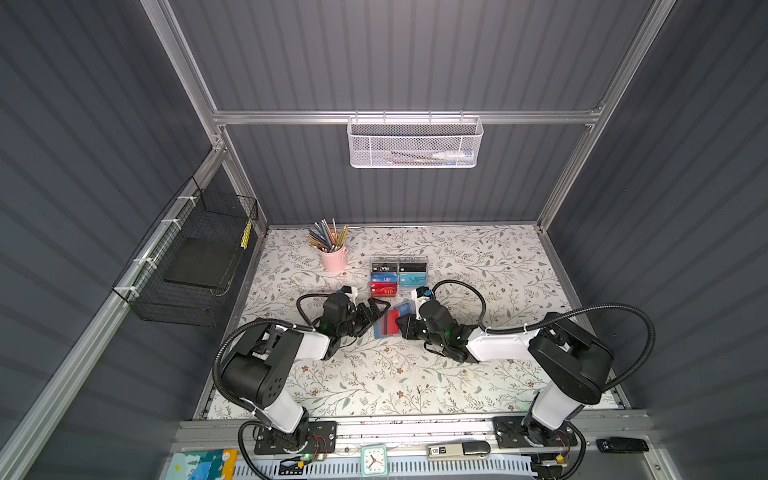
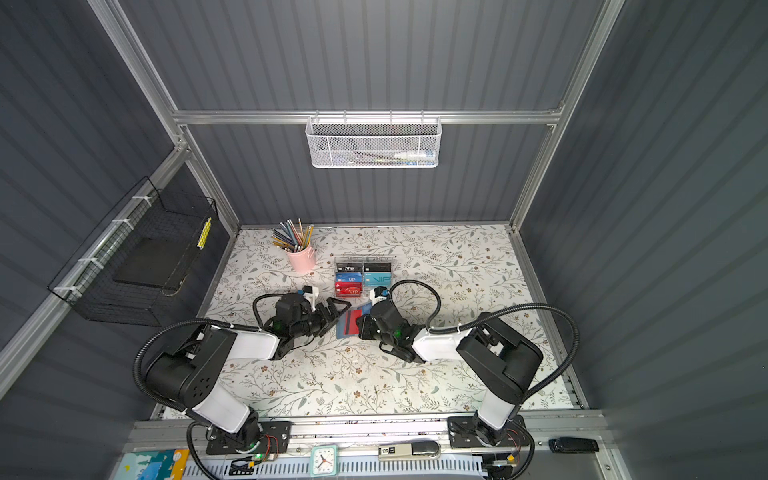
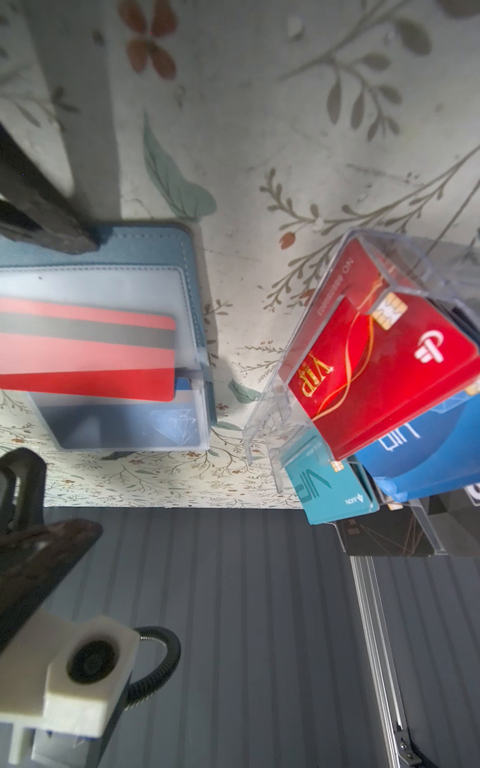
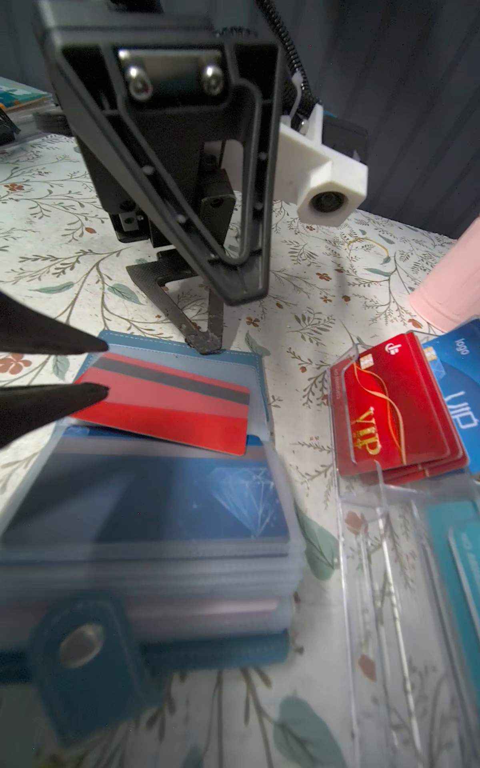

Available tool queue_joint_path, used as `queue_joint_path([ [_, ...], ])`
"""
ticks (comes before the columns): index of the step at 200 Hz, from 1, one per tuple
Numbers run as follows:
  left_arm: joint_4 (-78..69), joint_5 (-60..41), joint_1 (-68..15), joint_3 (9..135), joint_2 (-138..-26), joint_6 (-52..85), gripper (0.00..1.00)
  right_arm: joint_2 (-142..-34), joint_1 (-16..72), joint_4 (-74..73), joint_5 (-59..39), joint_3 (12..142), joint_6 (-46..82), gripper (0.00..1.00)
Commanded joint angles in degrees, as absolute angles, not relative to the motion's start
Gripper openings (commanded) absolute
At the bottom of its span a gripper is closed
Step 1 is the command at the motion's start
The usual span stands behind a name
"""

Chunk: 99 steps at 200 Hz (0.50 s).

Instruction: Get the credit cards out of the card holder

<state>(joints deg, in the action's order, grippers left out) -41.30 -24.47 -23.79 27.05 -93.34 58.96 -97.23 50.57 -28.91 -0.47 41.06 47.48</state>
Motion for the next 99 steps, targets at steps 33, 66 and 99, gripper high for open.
queue_joint_path([
  [33,-42.5,-24.8,-23.4,26.4,-95.7,59.2,1.00,-100.7,50.4,-32.4,-3.9,40.5,53.4,0.30],
  [66,-42.5,-24.9,-23.3,26.0,-95.6,59.0,1.00,-101.4,50.0,-33.1,-3.6,39.7,54.5,0.32],
  [99,-42.8,-24.8,-23.4,25.9,-95.9,58.9,1.00,-100.5,49.9,-33.1,-2.9,38.4,54.7,0.32],
])
